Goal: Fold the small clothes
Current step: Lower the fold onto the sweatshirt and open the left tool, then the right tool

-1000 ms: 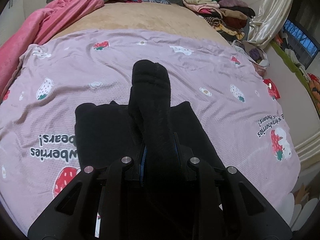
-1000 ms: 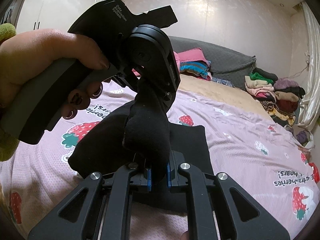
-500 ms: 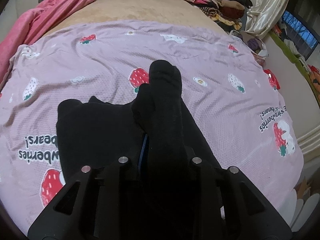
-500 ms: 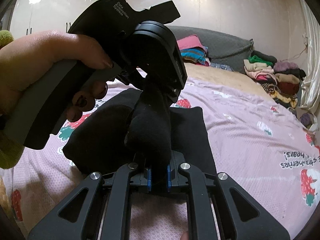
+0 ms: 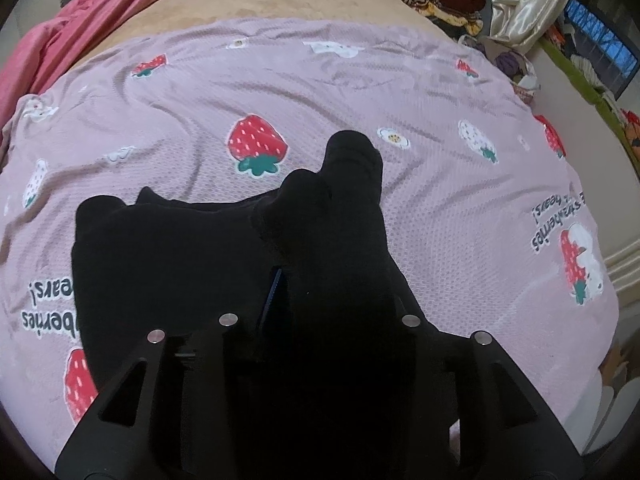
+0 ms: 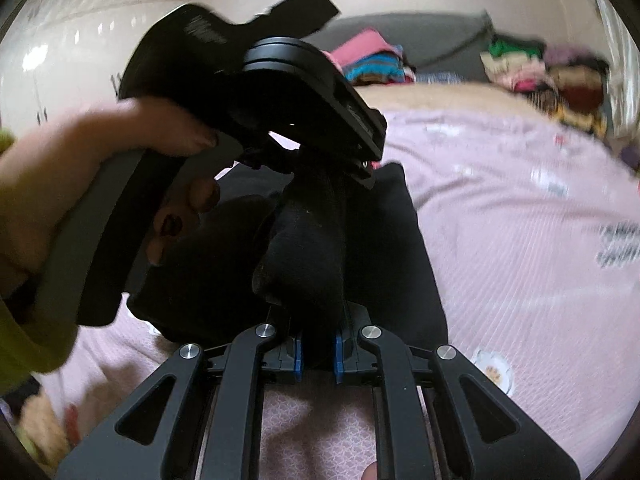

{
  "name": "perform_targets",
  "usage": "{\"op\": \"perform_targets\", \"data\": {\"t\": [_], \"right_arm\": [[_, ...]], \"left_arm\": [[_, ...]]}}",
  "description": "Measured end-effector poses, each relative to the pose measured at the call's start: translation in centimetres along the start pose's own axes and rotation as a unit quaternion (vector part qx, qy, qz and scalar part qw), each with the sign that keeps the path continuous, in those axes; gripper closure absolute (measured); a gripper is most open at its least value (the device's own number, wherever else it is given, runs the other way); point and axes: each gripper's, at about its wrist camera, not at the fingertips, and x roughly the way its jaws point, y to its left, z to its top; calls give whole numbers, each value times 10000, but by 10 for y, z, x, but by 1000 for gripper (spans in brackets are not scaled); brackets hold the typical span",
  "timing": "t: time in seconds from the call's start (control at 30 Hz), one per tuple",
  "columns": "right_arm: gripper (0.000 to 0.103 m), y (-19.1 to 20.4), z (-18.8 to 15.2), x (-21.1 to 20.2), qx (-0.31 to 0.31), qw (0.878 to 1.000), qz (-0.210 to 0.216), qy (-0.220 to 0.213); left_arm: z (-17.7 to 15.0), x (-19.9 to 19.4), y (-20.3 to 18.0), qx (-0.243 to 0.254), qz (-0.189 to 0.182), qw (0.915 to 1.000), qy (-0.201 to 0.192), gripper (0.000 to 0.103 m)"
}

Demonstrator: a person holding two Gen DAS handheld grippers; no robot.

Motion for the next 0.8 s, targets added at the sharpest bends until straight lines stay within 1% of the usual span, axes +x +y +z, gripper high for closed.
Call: {"op": "perform_targets", "data": {"t": [0.1, 0.2, 0.27, 0.3, 0.33, 0.4, 0.43, 0.53, 0.57, 0.6, 0.63, 0.7, 0.73, 0.8], "right_arm": [[92, -19, -1, 4, 549, 9979, 307, 137], [91, -35, -4, 8, 1064, 9924, 561, 254], [89, -45, -7, 11, 1347, 9882, 647, 321], [88, -49, -7, 12, 1444, 9866, 674, 363], [88, -54, -7, 14, 1579, 9838, 736, 413], [85, -62, -9, 16, 1835, 9779, 892, 462], [84, -65, -9, 17, 1940, 9749, 976, 495], [78, -71, -9, 17, 2107, 9683, 1205, 599], [75, -73, -10, 17, 2120, 9674, 1237, 625], [70, -73, -7, 16, 2111, 9665, 1296, 668], [67, -74, -4, 15, 2094, 9662, 1334, 695], [51, -75, 6, 12, 2049, 9666, 1368, 700], [49, -76, 13, 13, 2019, 9668, 1398, 708], [41, -80, 30, 16, 1960, 9674, 1430, 725]], "left_arm": [[1, 8, -3, 18, -6, 10000, 67, 68], [1, 13, -6, 41, -26, 10000, 84, 63], [0, 15, -8, 63, -117, 9999, 89, 50], [0, 15, -8, 38, -266, 9996, 62, 40], [1, 15, -8, -25, -394, 9992, 40, 36], [2, 14, -7, -131, -555, 9984, -7, 32], [2, 10, -5, -179, -676, 9975, -96, 31], [1, -3, 1, -349, -955, 9944, -293, 31], [0, -12, 6, -416, -1011, 9932, -406, 31], [-2, -20, 12, -452, -998, 9927, -495, 29], [-3, -26, 16, -480, -966, 9924, -591, 28], [-12, -46, 35, -620, -797, 9913, -841, 25], [-15, -51, 41, -661, -750, 9907, -922, 25], [-25, -60, 58, -780, -501, 9905, -1012, 25]]}}
